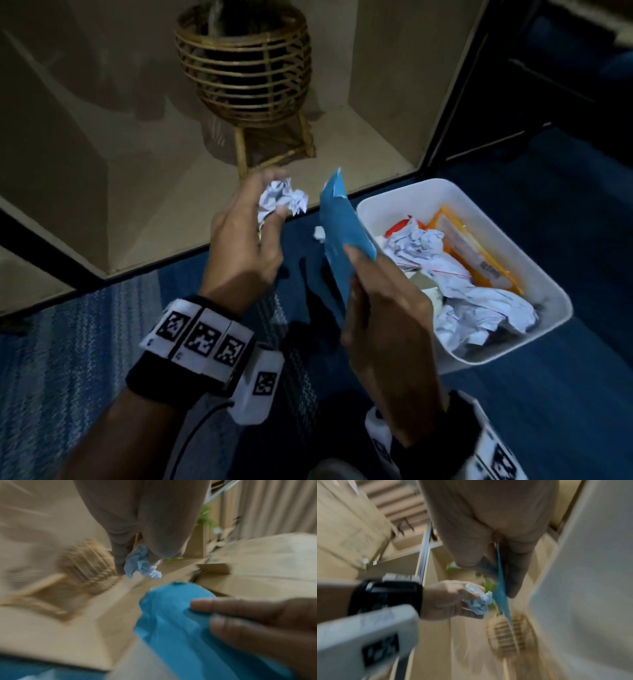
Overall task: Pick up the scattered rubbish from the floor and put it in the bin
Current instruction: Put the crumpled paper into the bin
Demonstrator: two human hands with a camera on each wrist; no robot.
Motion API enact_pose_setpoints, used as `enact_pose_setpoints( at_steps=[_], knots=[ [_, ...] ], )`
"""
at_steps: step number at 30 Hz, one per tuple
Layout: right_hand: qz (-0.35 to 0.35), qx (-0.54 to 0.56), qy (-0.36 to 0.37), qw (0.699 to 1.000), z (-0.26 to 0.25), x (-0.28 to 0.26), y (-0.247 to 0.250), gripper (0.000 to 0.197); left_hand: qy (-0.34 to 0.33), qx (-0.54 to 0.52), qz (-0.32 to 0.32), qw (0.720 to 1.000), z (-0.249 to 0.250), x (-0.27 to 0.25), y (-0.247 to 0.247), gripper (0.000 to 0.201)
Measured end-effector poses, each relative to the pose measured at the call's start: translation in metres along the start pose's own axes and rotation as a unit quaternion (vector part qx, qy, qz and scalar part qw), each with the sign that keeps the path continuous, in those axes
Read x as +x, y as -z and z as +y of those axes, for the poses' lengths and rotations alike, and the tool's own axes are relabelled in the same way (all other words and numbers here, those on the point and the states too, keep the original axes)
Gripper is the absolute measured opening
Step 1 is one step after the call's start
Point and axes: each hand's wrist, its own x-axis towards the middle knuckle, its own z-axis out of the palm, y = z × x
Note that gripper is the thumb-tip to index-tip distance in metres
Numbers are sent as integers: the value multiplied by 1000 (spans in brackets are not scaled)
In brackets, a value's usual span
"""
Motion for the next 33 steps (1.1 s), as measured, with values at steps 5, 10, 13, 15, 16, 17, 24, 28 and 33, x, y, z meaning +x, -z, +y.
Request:
enact_pose_setpoints(
  at_steps=[5, 10, 13, 15, 16, 17, 24, 28, 33],
  knots=[
    [56, 12, -3, 998, 4, 9, 55, 40, -113, -9, 15, 993, 53, 11, -20, 32],
    [17, -54, -12, 998, 25, 15, 100, 37, -136, -18, -5, 990, 72, 8, -50, 35],
    [-9, -67, 0, 998, 46, 18, 113, 29, -156, -24, -31, 987, 76, 5, -67, 35],
    [-31, -85, -1, 996, 61, 19, 117, 20, -160, -28, -42, 986, 78, 4, -77, 36],
    [-46, -89, -4, 995, 67, 20, 118, 20, -160, -25, -47, 986, 78, 4, -82, 36],
    [-62, -91, -4, 994, 71, 21, 120, 25, -159, -22, -49, 986, 78, 4, -86, 37],
    [-125, -133, -24, 983, 89, 28, 124, 25, -156, -20, -53, 986, 80, 9, -110, 40],
    [-165, -177, -31, 970, 97, 33, 118, 23, -154, -15, -70, 985, 78, 10, -118, 44],
    [-197, -191, -44, 961, 103, 40, 116, 28, -131, 13, -116, 985, 71, 8, -125, 43]
  ],
)
